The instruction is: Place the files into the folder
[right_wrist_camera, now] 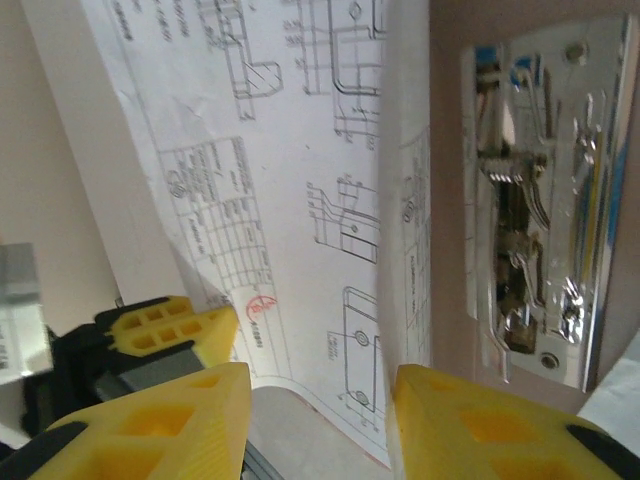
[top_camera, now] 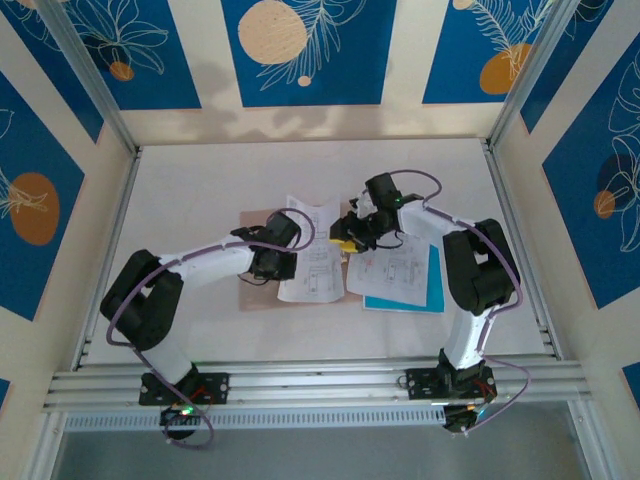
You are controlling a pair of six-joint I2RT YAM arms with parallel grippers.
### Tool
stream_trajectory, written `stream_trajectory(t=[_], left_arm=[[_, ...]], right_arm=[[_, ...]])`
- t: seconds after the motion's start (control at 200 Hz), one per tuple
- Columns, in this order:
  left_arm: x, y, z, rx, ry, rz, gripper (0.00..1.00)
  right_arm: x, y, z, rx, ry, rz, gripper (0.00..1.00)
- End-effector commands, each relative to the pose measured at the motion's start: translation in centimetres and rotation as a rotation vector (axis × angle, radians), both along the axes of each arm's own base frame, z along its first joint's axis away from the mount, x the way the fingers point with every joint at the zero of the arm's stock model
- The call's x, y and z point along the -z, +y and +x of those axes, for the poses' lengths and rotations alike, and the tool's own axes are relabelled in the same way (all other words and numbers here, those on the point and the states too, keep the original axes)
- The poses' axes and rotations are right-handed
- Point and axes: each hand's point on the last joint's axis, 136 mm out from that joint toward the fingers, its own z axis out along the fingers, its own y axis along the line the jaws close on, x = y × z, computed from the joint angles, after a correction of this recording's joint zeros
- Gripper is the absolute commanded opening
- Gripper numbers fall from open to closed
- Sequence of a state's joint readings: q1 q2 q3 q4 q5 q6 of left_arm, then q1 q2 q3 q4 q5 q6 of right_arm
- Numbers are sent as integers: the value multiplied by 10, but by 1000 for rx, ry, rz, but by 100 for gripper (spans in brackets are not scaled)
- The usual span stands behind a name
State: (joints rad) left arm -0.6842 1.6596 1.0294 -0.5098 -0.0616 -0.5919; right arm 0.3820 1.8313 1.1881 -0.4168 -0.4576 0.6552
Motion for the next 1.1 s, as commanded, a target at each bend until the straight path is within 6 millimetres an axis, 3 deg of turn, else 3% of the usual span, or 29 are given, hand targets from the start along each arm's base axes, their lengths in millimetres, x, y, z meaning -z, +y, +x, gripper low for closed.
stream_trajectory(t=[0.0, 0.5, 0.705, 0.835, 0.91, 1.035, 1.095], left_arm=[[3, 3, 4, -2, -1, 15, 0], [4, 2, 4, -1, 0, 13, 0], [0, 2, 4, -1, -6, 2, 0], [-8, 2, 5, -18, -20, -19, 0], [-16, 4, 6, -35, -28, -36, 0], [-26, 17, 3, -90, -28, -56, 27], [-30, 25, -3, -118, -27, -72, 32]], right_arm=[[0, 6, -12, -39, 13, 30, 43], [21, 14, -32, -115, -3, -95, 36], [37, 14, -38, -162, -2, -199, 20], [35, 6, -38, -160, -34, -254, 2], [27, -2, -35, -145, -75, -282, 0], [11, -15, -28, -126, -150, -320, 0], [5, -23, -23, -119, -184, -343, 0]])
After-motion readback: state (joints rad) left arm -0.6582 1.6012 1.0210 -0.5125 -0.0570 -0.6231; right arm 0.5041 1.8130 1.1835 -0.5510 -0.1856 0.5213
